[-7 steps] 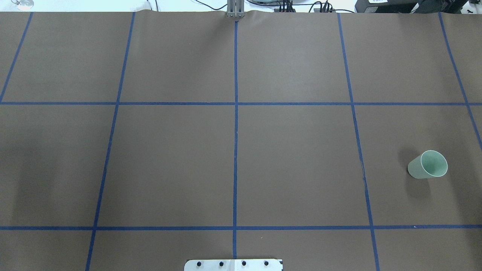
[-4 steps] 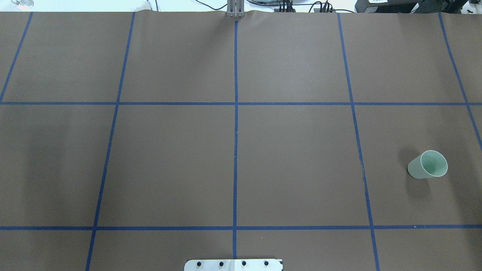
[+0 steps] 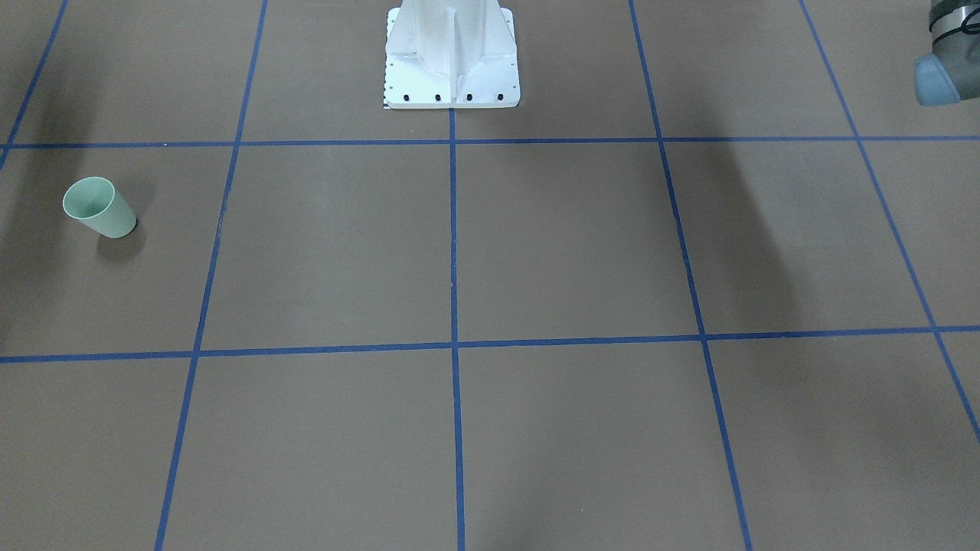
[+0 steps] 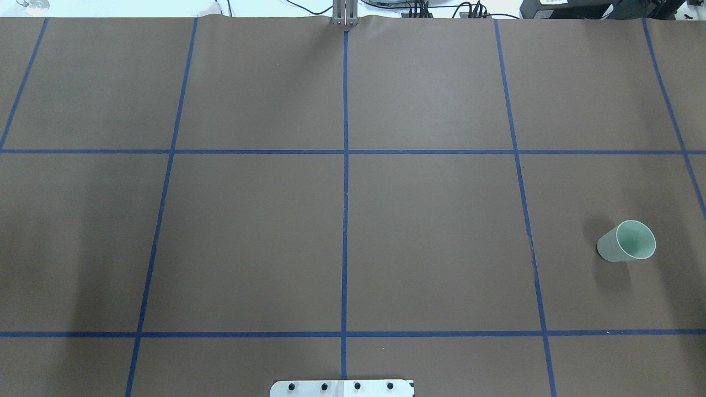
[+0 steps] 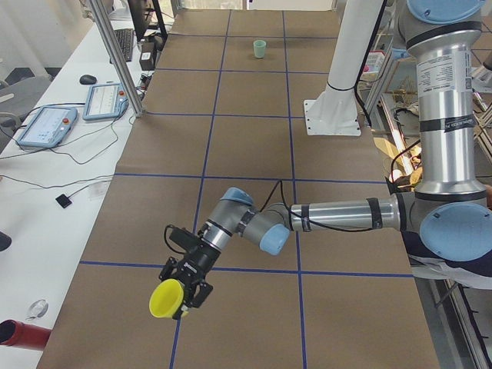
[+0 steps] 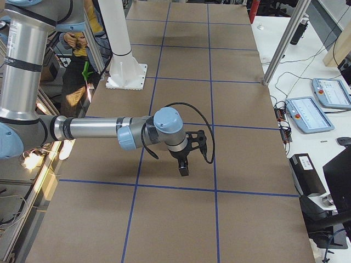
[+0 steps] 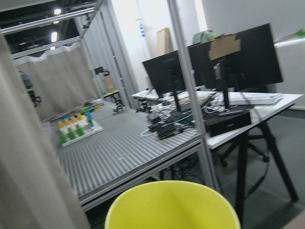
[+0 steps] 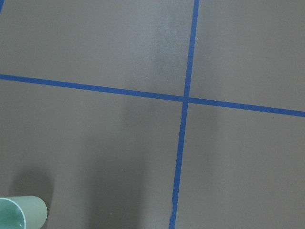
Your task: Transfer and stack yellow cup on green cup
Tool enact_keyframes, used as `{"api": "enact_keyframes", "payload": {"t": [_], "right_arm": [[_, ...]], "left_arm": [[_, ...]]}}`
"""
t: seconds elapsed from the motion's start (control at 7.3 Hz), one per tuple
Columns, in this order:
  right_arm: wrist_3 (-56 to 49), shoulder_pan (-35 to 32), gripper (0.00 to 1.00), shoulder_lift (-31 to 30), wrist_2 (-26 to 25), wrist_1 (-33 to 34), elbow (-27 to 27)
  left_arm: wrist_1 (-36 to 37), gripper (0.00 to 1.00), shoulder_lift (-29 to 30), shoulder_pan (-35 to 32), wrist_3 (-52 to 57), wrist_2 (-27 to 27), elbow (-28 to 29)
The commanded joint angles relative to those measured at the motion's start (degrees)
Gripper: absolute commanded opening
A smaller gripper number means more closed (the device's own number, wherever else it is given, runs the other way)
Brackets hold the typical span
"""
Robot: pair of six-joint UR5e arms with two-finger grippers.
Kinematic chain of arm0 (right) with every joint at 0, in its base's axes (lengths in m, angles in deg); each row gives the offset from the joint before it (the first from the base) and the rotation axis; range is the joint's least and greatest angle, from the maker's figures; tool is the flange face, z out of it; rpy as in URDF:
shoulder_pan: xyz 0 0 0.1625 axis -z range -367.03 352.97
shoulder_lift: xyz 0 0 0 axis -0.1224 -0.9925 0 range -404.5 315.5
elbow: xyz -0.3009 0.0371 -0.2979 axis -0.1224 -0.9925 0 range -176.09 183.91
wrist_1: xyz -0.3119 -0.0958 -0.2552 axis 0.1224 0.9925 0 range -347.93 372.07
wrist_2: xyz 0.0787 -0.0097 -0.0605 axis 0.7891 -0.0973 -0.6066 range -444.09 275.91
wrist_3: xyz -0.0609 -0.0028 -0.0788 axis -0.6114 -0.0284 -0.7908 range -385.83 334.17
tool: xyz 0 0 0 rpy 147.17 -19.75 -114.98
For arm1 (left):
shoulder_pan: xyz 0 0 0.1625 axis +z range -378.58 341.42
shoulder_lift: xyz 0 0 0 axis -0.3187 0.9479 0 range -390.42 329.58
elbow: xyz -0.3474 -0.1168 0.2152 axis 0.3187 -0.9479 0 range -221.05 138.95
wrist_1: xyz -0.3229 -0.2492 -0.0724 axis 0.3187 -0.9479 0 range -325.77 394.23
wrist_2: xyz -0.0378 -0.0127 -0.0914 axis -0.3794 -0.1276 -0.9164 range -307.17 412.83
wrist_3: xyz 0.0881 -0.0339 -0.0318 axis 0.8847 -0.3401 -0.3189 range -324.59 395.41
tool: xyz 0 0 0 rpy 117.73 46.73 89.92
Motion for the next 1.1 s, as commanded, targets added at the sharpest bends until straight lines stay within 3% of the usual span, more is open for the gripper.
{"api": "enact_keyframes", "payload": {"t": [0.0, 0.27, 0.55, 0.82, 0.96], "right_arm": [[0.3, 0.0, 1.00, 0.6, 3.6, 0.0, 1.1], [0.3, 0.0, 1.00, 2.6, 4.1, 0.2, 0.7], [0.2, 0.7, 1.00, 3.7, 5.6, 0.2, 0.8], [0.3, 0.7, 1.00, 6.9, 6.7, 0.4, 0.7], [0.5, 0.7, 1.00, 8.9, 6.9, 0.4, 0.0]], "left_arm": [[-5.5, 0.00, 9.0, 0.0, 5.8, -12.5, -0.2], [-17.8, 0.00, 12.8, 0.3, 19.0, -18.3, -0.4], [-28.1, 0.00, 13.9, 6.9, 19.4, -25.6, -2.1], [-34.1, 0.00, 19.1, 15.1, 19.6, -27.1, -4.0], [-34.3, 0.00, 22.1, 17.2, 19.8, -33.8, -5.4]]}}
